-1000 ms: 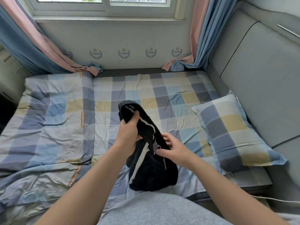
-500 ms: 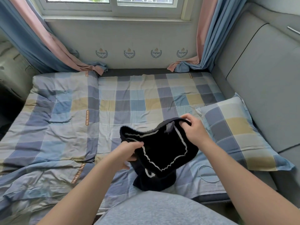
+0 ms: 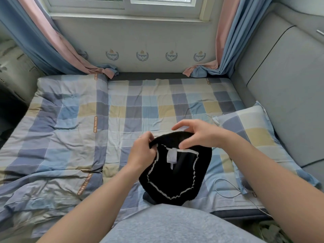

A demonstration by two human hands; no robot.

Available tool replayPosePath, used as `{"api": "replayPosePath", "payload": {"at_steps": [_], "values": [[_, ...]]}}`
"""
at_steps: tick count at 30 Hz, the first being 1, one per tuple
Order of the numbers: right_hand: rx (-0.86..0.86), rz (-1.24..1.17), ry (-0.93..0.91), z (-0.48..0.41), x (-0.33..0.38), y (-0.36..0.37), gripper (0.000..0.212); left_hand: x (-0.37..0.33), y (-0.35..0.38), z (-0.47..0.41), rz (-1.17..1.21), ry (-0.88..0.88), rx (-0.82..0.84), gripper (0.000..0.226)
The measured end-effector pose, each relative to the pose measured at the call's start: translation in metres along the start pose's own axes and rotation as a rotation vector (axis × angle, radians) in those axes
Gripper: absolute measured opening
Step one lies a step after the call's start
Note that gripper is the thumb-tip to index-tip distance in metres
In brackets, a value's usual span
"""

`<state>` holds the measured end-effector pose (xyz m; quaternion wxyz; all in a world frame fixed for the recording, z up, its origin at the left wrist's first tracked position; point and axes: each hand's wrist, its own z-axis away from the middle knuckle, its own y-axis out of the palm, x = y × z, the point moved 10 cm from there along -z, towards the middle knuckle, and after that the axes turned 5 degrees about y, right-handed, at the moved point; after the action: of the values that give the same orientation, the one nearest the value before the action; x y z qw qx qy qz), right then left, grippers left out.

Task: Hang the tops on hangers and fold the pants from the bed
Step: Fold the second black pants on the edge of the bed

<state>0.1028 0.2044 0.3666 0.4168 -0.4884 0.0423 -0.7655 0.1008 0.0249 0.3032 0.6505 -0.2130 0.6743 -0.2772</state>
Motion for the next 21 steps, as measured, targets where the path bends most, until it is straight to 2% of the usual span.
{"api": "replayPosePath", "payload": {"at_steps": [2,5,6,9,14,16,17,18,21], "values": [[-0.026,0.219,0.075,-0.003,-0.023,0.001,0.049,0.005,-0.016,-0.006,-0.060,0.041,-0.080,0.021],[-0.195,0.518,0.061,-0.013,-0.040,-0.005,0.024,0.007,-0.025,-0.013,-0.227,0.102,-0.109,0.029],[-0.250,0.583,0.065,-0.017,-0.045,-0.008,0.021,0.013,-0.024,-0.016,-0.277,0.083,-0.091,0.029],[-0.369,0.720,0.152,-0.028,-0.069,-0.020,0.029,0.044,-0.027,-0.019,-0.398,-0.051,-0.047,0.026],[-0.536,0.761,0.405,-0.018,-0.130,-0.049,0.031,0.097,-0.057,-0.013,-0.513,-0.263,-0.047,0.024],[-0.581,0.650,0.478,-0.012,-0.153,-0.056,0.033,0.114,-0.063,-0.011,-0.517,-0.320,-0.016,0.024],[-0.599,0.496,0.505,-0.012,-0.162,-0.056,0.035,0.122,-0.062,-0.010,-0.467,-0.352,-0.002,0.025],[-0.616,0.257,0.522,-0.012,-0.170,-0.053,0.037,0.133,-0.058,-0.008,-0.329,-0.407,-0.010,0.028],[-0.616,-0.563,0.555,-0.015,-0.185,-0.029,0.035,0.158,-0.037,0.011,0.290,-0.689,-0.093,0.032]]}}
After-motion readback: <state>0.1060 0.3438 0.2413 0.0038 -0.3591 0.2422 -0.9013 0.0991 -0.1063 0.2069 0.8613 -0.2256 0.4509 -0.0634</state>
